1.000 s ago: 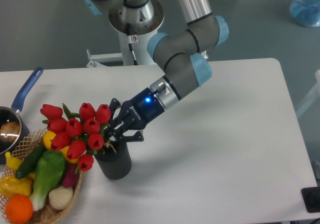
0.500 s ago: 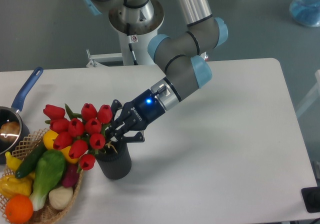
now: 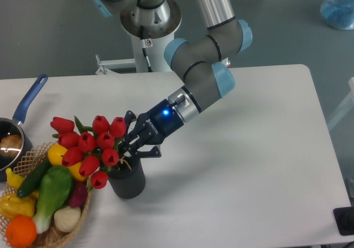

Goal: Insert the flowers into the vase
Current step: 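Push the tulip stems further down into the vase, adjusting the bunch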

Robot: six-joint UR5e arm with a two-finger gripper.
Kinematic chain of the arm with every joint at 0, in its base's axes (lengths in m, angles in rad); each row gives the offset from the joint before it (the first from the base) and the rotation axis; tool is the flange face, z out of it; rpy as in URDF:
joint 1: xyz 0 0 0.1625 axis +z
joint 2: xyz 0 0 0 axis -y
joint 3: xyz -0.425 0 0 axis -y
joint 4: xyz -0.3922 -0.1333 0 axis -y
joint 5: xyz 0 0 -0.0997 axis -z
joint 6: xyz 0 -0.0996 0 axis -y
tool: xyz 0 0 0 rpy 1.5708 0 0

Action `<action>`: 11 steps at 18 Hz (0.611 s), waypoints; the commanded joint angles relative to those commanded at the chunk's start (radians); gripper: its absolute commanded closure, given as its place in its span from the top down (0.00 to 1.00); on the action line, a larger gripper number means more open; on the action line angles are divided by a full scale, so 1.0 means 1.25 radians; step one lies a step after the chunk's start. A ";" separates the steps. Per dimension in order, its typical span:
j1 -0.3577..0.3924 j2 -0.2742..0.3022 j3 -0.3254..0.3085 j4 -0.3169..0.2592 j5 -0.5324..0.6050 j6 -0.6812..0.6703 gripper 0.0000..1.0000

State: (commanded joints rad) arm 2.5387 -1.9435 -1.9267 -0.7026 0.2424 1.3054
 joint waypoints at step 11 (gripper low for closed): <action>-0.002 -0.005 -0.005 0.000 0.000 0.006 0.15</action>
State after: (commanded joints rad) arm 2.5357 -1.9497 -1.9328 -0.7026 0.2424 1.3131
